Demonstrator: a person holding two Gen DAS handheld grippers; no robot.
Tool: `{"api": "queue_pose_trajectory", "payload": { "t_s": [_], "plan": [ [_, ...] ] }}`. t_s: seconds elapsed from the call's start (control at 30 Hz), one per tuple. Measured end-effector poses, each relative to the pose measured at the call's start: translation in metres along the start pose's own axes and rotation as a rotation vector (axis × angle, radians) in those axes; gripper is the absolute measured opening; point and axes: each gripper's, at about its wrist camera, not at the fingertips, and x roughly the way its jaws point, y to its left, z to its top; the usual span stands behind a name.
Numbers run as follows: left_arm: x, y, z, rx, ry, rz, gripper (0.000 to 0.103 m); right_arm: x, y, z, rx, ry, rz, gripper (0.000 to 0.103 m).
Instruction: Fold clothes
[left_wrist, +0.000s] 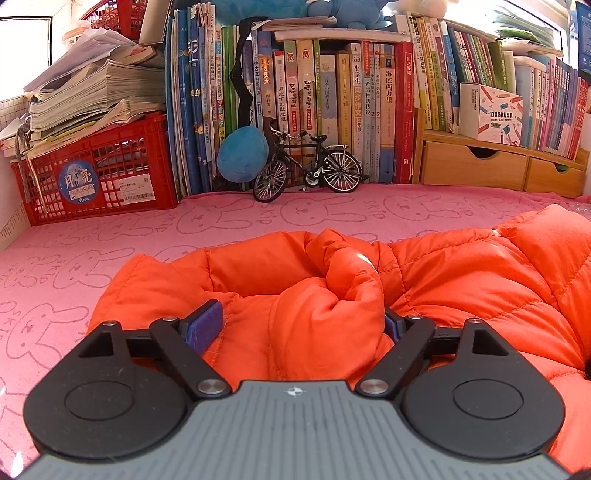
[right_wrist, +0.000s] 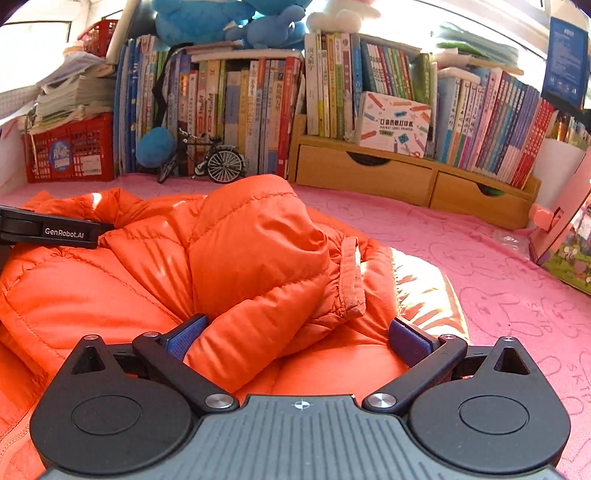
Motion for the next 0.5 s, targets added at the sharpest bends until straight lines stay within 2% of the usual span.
{"api": "queue_pose_trajectory", "payload": {
  "t_s": [0.17, 0.33, 0.4, 0.5],
  "plan": [
    [-0.037, -0.012, 0.003, 0.018, -0.042, 0.022, 0.077, 0.004, 0.008, 0.0, -0.038, 0.014, -0.019, 0.103],
    [-0.094, -0.028, 0.007, 0.046, -0.16, -0.052, 0.077, 0.005, 0.005, 0.001, -0.023, 0.02, -0.006, 0.103],
    [-0.099, -0.034, 0.005, 0.07, -0.161, -0.062, 0.078, 0.005, 0.004, 0.002, -0.022, 0.02, -0.005, 0.103],
    [-0.084, -0.04, -0.006, 0.141, -0.117, 0.012, 0.078, 0.004, 0.004, 0.002, -0.019, 0.019, -0.003, 0.103]
  ]
}}
